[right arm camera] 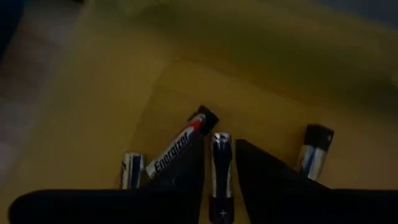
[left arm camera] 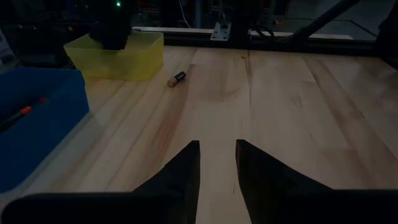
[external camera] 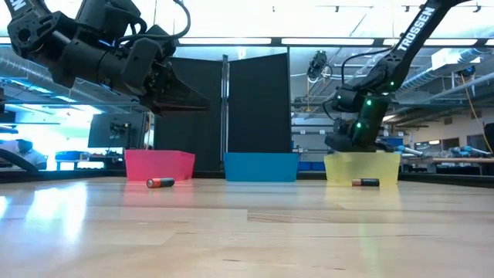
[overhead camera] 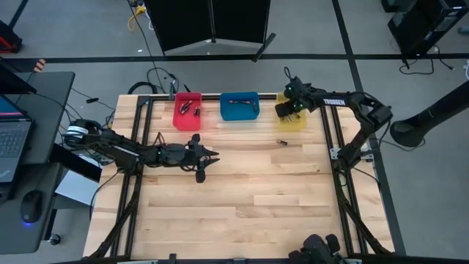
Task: Sort batteries
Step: Put the silver battery into the yellow bin, then put the brown battery into the red bin
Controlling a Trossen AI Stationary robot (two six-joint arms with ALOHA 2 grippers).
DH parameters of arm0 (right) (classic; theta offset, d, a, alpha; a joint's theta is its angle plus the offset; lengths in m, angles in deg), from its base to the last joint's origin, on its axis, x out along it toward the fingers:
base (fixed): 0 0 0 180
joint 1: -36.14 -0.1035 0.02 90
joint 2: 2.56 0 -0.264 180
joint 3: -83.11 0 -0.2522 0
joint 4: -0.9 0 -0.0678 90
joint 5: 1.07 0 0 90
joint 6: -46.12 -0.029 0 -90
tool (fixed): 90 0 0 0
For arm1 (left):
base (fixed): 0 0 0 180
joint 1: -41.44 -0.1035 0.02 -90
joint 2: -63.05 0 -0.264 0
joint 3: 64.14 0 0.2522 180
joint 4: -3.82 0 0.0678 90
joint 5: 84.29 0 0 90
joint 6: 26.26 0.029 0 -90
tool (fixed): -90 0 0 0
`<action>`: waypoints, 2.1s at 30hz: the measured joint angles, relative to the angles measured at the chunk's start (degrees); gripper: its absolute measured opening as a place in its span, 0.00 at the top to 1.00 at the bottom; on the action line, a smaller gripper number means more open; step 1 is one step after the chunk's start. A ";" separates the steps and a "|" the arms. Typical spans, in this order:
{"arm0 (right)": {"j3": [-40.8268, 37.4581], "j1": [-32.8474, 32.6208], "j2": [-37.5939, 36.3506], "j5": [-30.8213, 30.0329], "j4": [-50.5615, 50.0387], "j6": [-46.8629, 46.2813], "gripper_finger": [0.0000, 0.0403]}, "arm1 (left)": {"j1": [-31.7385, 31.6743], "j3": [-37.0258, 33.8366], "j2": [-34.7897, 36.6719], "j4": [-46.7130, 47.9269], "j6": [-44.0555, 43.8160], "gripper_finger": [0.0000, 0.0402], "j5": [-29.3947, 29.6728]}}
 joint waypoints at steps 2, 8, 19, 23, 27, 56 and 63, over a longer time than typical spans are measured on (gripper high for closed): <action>0.00 -0.01 -0.51 0.00 0.61 -0.02 0.73 | 0.00 0.00 0.00 0.10 0.00 0.72 0.00; 0.09 -0.09 -3.78 -0.02 0.42 0.30 0.64 | 0.00 -0.02 0.02 0.44 0.00 0.72 0.00; 5.66 -10.74 -18.90 10.73 -13.92 13.53 0.92 | 0.00 -0.02 0.01 0.42 -0.02 0.72 -0.02; 3.10 -17.93 -24.52 11.75 -14.79 15.52 0.96 | 0.00 -0.02 0.02 0.43 -0.02 0.72 -0.02; -3.66 -25.25 -30.26 10.08 -11.05 12.68 0.98 | 0.00 -0.02 0.00 0.44 -0.02 0.72 -0.02; -33.03 -35.78 -36.28 -6.05 10.08 5.86 0.54 | 0.00 -0.02 0.00 0.44 0.02 0.72 -0.07; -33.48 -33.08 -32.60 -5.97 12.23 7.35 0.54 | 0.00 -0.02 0.00 0.49 0.02 0.72 -0.07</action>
